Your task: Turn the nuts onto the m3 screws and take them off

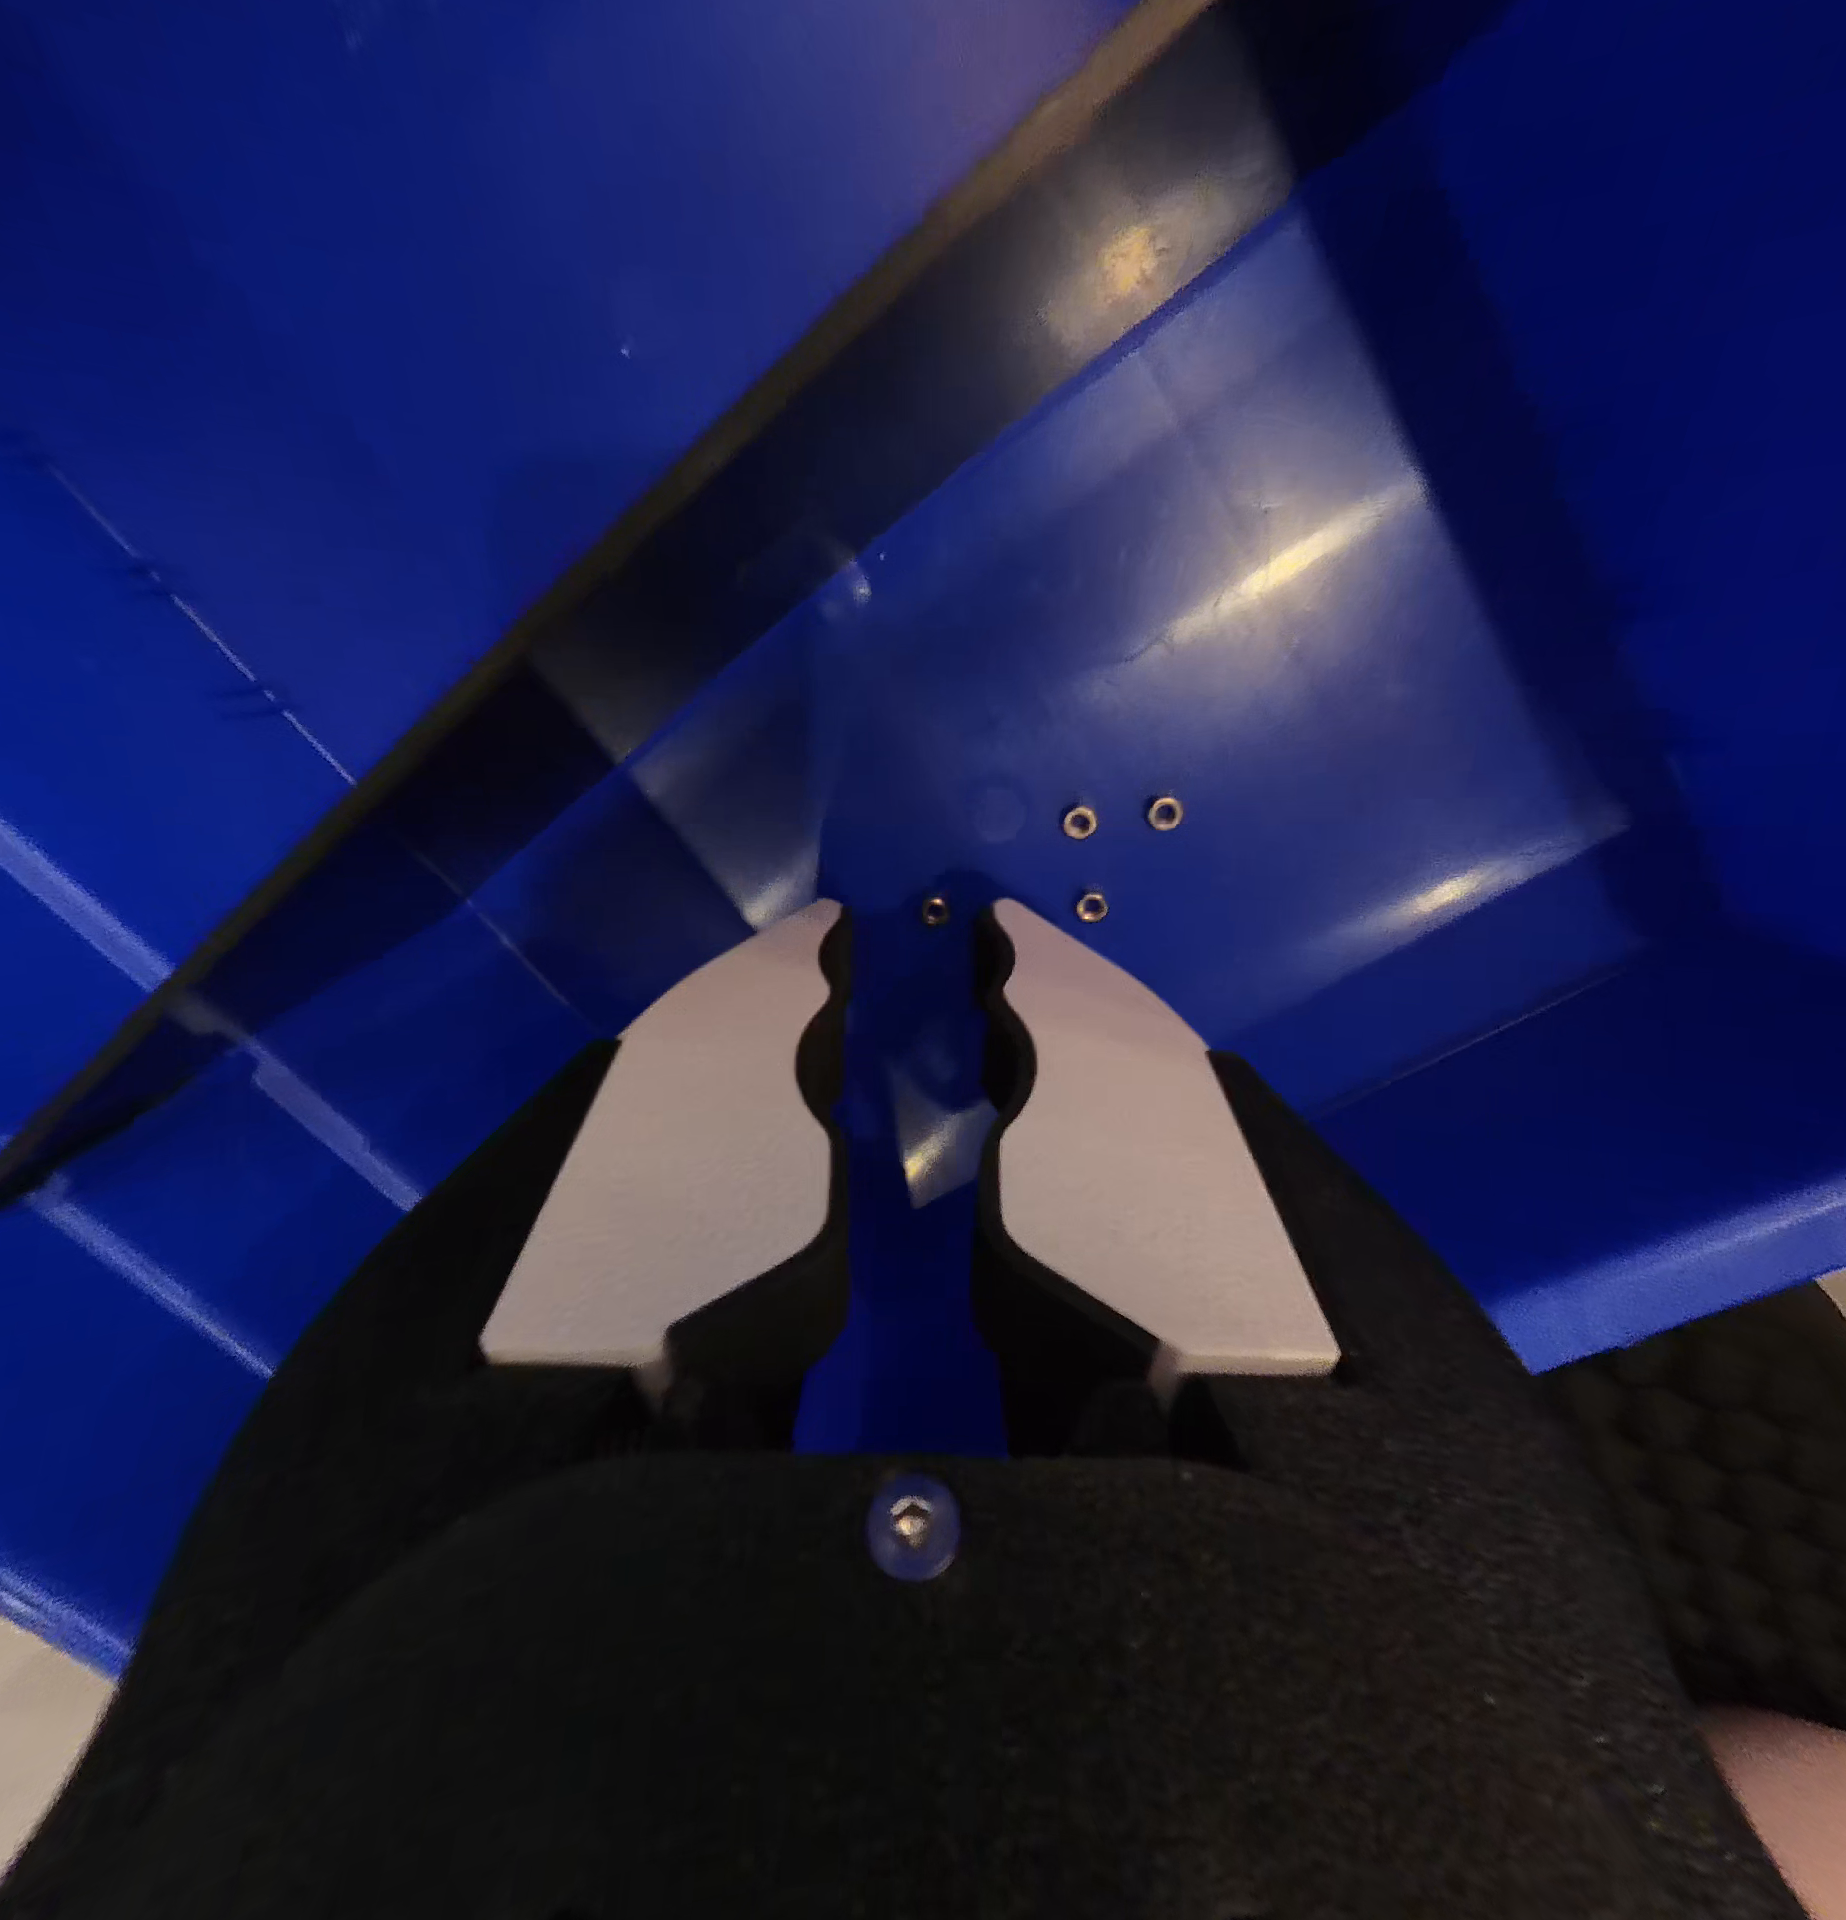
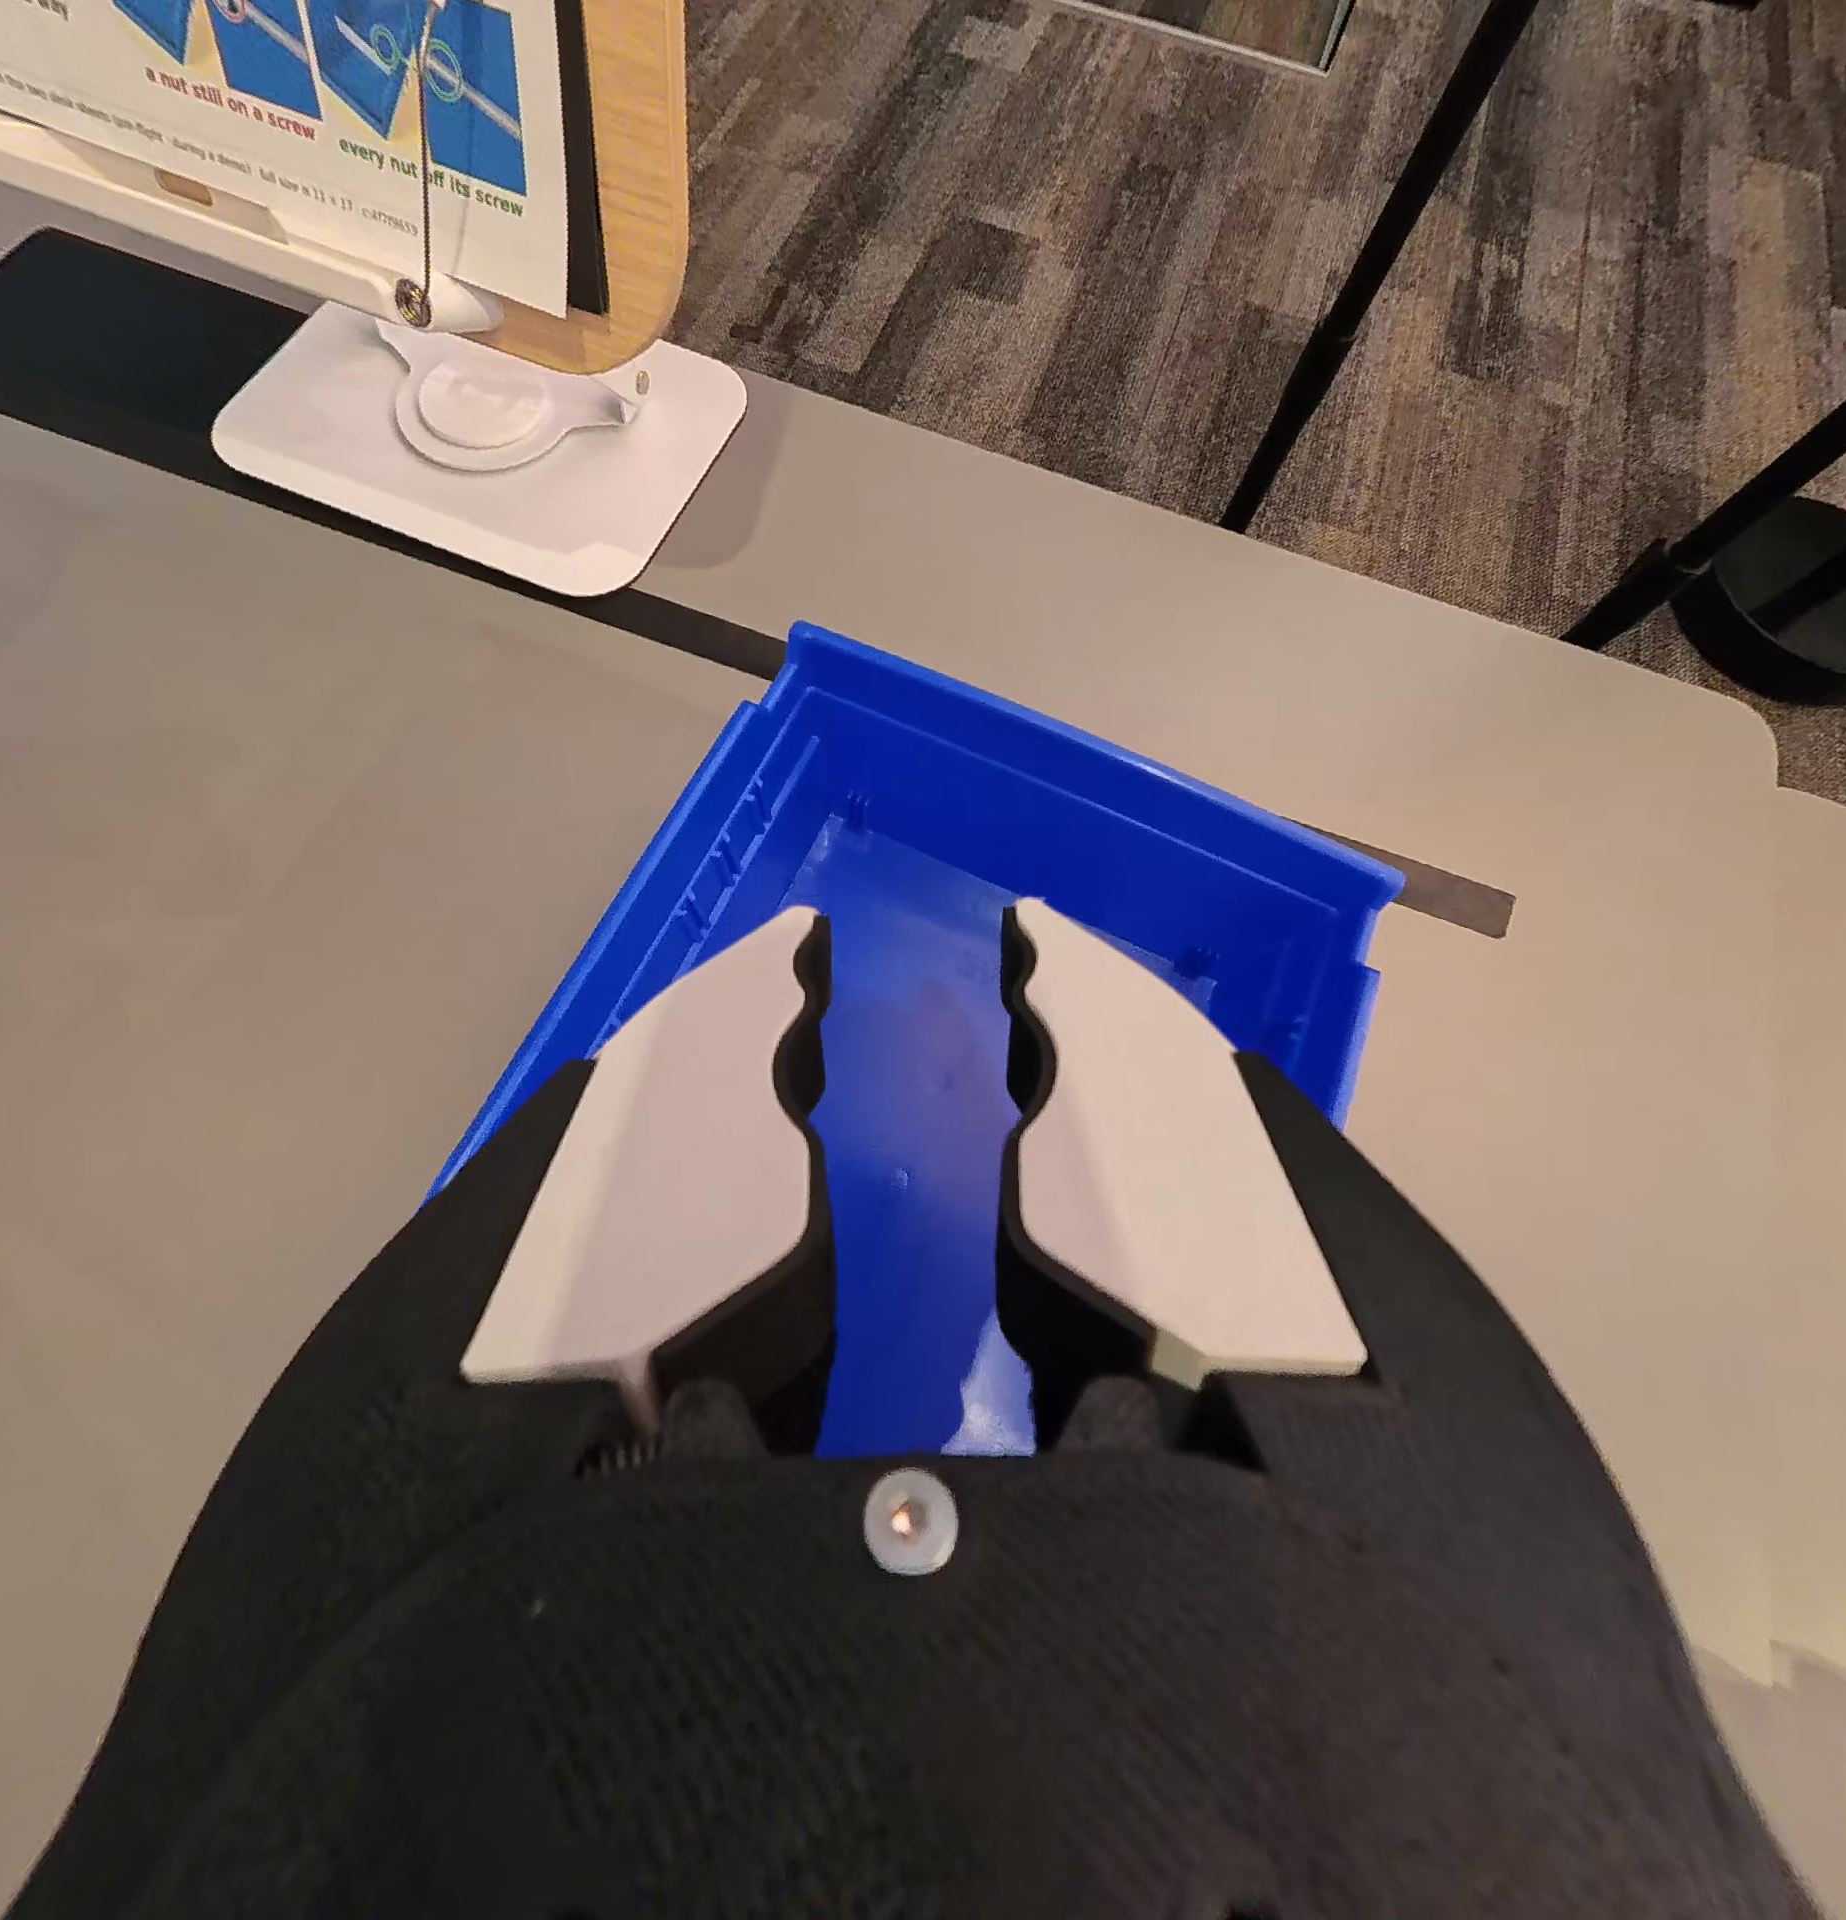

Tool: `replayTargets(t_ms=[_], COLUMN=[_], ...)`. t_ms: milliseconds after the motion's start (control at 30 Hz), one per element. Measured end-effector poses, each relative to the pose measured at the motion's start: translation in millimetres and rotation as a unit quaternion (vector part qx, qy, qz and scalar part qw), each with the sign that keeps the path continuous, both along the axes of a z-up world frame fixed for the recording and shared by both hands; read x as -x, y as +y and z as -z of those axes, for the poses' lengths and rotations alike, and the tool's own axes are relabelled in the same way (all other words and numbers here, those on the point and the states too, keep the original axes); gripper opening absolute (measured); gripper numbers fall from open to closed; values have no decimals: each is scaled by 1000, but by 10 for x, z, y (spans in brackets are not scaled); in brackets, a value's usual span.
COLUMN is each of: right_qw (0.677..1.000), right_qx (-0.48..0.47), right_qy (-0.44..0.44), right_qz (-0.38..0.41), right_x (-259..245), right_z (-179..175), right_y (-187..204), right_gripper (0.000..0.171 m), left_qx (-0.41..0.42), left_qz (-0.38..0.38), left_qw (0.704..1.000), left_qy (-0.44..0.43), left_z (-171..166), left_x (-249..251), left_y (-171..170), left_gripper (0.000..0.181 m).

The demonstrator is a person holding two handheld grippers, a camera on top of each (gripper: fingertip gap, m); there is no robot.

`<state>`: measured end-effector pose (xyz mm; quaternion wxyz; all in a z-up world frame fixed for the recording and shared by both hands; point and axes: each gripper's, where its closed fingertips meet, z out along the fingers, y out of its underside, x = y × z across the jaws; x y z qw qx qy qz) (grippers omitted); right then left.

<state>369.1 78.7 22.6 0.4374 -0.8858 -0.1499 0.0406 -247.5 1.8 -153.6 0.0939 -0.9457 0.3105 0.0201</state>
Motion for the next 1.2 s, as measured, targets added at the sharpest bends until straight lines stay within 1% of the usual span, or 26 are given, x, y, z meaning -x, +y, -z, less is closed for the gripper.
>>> replayTargets(t_ms=[133,233,433,533,667,767,833,900,967,1033,1100,1133,1200], right_qw=[1000,1000,1000,1000,1000,1000,1000,1000,1000,1000,1000,1000,1000], right_qx=[3,2,6,4,2,0,-1,-4,-5,-7,-9,-10,-12], right_qy=[0,2,4,3,4,6,7,7,7,6,8,9,11], right_qz=[-1,-1,-1,-3,-4,-2,-2,-4,-6,-9,-12,-14,-17], right_x=[-4,-12,-18,-4,-4,-14,-13,-1,12,22,36,42,45], right_z=[5,-6,6,-3,-19,-31,-41,-58,-74,-87,-101,-107,-117], right_y=[-14,-22,-29,-31,-34,-35,-38,-46,-58,-66,-71,-75,-84], right_gripper=[32,32,32,32,32,32,32,32,32,32,32,32,32], left_qx=[4,16,18,9,-18,-60,-88,-121,-143,-144,-128,-113,-79], left_qz=[-5,-1,-3,1,4,9,28,70,129,200,266,293,326], left_qw=[1000,999,999,1000,999,998,995,988,976,960,942,935,932], left_qy=[-12,-32,-32,-17,-27,-31,-49,-69,-98,-135,-158,-162,-140], left_z=[3,12,12,-4,-184,-496,-784,-1097,-1361,-1502,-1467,-1378,-1083], left_x=[-17,-67,-63,-31,-60,-142,-350,-688,-1163,-1748,-2309,-2552,-2882], left_y=[-5,-44,-47,-35,-40,-61,-121,-177,-246,-340,-415,-436,-412], left_gripper=[20,8,6,5,6,6,6,6,5,5,5,5,5])
